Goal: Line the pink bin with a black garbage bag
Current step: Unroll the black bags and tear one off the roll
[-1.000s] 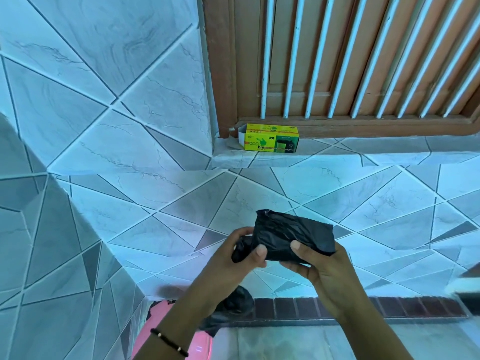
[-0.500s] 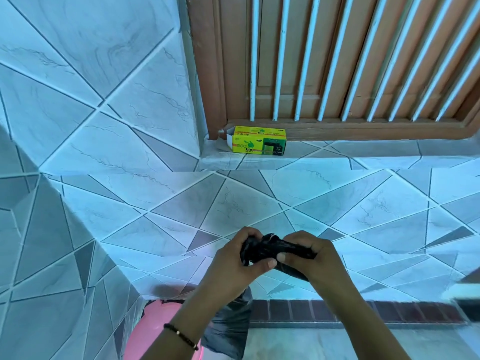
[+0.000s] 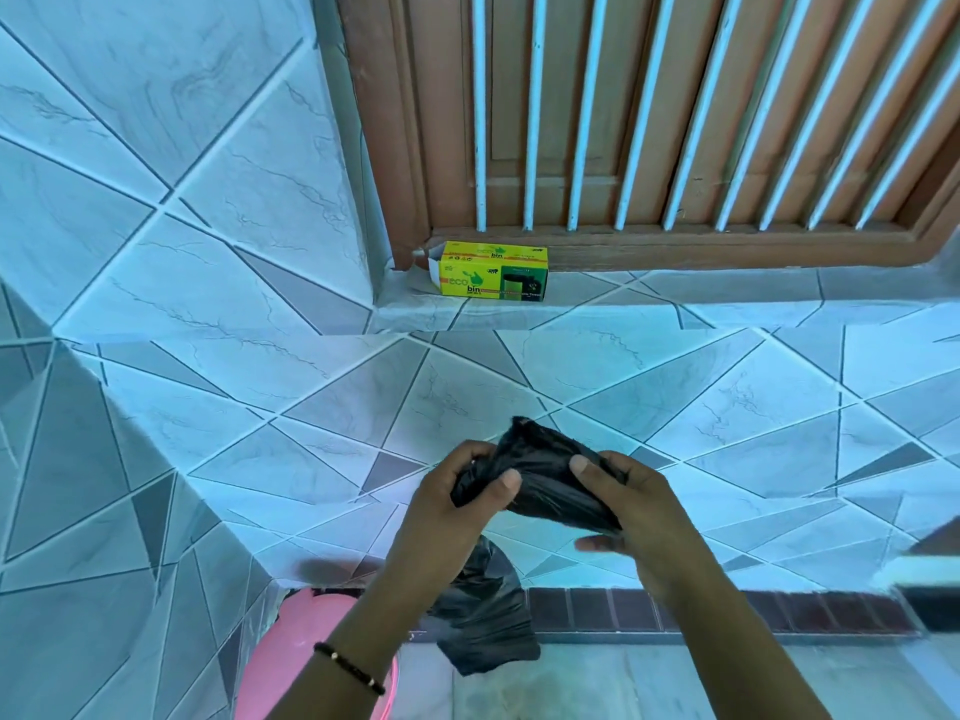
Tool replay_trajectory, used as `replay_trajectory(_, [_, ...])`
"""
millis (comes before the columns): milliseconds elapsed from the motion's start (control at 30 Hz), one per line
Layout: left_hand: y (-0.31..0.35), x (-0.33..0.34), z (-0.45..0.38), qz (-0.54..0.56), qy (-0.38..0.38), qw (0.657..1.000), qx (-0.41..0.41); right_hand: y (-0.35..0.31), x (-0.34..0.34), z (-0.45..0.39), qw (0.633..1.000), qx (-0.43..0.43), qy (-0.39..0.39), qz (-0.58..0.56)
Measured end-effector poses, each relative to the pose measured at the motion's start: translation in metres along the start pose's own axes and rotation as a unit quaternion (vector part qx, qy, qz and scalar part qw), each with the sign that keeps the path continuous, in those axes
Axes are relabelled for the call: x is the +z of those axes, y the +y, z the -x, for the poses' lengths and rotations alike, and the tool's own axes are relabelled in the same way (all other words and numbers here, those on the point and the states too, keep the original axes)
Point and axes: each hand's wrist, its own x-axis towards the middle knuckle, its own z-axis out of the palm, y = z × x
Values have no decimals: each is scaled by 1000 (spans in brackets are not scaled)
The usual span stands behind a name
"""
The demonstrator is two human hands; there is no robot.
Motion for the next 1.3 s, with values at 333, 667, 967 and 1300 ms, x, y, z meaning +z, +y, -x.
replay_trajectory(333, [1, 5, -5, 28, 39, 999, -11, 5, -6, -1, 996, -36, -36, -77])
replay_trajectory(667, [-3, 11, -4, -13, 80, 996, 43, 7, -6, -3, 998, -41, 1, -41])
replay_trajectory(967, [-1, 14, -9, 32, 111, 991, 74, 12, -13, -12, 965, 62, -162, -198])
replay_trajectory(1300, [4, 14, -47, -17, 95, 995, -4, 1, -11, -29, 980, -3, -31, -198])
